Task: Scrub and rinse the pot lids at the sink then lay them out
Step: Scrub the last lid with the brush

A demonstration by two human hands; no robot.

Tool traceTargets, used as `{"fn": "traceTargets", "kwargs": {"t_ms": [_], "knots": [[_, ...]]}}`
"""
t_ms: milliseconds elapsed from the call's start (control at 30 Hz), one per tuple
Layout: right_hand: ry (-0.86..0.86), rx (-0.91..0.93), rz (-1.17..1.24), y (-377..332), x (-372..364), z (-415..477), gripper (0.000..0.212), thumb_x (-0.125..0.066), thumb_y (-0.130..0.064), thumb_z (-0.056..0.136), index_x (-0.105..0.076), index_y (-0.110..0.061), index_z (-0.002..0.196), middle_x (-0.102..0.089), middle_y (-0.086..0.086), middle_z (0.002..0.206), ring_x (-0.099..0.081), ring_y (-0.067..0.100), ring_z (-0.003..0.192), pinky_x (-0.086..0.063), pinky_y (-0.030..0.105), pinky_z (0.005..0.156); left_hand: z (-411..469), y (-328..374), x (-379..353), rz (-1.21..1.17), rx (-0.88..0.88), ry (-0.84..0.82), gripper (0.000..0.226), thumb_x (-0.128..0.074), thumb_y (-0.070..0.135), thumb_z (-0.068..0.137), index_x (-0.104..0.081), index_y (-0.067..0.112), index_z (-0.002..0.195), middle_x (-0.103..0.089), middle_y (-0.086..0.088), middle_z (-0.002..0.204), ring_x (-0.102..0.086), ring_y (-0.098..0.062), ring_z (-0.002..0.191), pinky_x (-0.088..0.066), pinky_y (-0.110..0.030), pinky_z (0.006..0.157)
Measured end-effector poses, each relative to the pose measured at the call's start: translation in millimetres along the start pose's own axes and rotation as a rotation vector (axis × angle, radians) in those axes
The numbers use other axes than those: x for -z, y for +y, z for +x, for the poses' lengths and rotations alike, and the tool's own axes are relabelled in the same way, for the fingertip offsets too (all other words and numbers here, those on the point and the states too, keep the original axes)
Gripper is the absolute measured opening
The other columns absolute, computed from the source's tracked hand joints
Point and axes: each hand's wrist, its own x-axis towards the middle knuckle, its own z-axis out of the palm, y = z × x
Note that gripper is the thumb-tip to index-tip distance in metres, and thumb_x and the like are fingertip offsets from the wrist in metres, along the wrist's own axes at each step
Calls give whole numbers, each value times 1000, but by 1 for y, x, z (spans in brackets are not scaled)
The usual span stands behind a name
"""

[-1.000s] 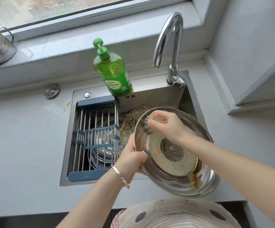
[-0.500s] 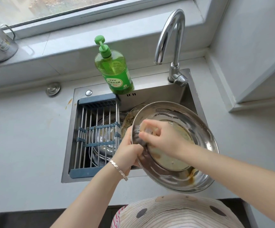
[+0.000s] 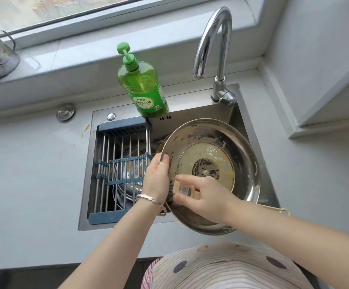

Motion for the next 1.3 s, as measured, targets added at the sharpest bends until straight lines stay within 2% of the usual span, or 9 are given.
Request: {"fn": "traceTargets", "kwargs": {"t_ms": [100,200,333,433,600,800,933,1133,1300], "knots": [[-67,24,-91,5,-5,-8,52,-53,-49,89,-45,-31,137,-62,-7,124,-59,9,99,-45,27,92,6,5,9,-44,20,130,32,-38,35,98,-61,12,93,-63,-5,92,-59,-20,88,-49,-31,81],[-137,4,-198,13,-10,-19,52,-49,-54,89,-42,-36,137,-64,-5,118,-61,13,93,-47,29,85,9,11,14,-32,53,258,37,-44,28,97,-44,10,65,-38,-2,55,-33,-15,50,-28,-25,47],[24,52,-93,-6,-7,7,50,-52,-50,89,-46,-33,135,-67,-15,90,-60,3,76,-48,26,73,7,8,5,-38,188,290,43,-47,31,96,-40,11,58,-37,-3,55,-34,-18,52,-28,-29,54],[-25,29,-105,-9,-4,5,48,-52,-48,90,-47,-32,135,-36,-23,55,-38,-8,47,-35,15,60,8,10,9,-101,286,361,42,-49,35,95,-45,10,61,-47,-4,63,-45,-21,65,-42,-32,68],[-155,-58,-227,8,-3,-8,50,-46,-53,91,-42,-35,138,-65,-3,114,-59,16,103,-43,28,84,9,11,15,1,225,403,45,-48,30,96,-41,8,58,-41,-4,59,-35,-15,53,-28,-23,50],[-84,-28,-154,-2,-12,1,49,-47,-53,90,-45,-35,136,-63,-5,122,-57,16,112,-44,30,90,7,6,14,-129,339,417,40,-54,35,92,-46,12,60,-48,-3,64,-44,-19,61,-40,-35,75],[-202,-225,-328,40,8,-21,50,-45,-55,90,-42,-38,136,-57,-5,131,-52,18,120,-44,31,93,10,3,30,-32,277,455,43,-52,31,94,-42,10,57,-44,-3,62,-39,-18,58,-34,-32,62],[14,-456,-415,67,29,1,35,-41,-44,93,-54,-30,122,-65,-1,114,-59,22,102,-51,34,80,3,-7,14,11,390,422,46,-53,28,93,-38,7,55,-37,-6,58,-34,-20,55,-28,-31,55],[-217,-339,-113,49,-6,-20,56,-51,-51,86,-44,-28,137,-50,-10,139,-46,11,127,-41,35,103,6,-3,15,-43,347,478,46,-56,28,91,-41,6,54,-40,-6,55,-35,-19,52,-30,-31,56]]}}
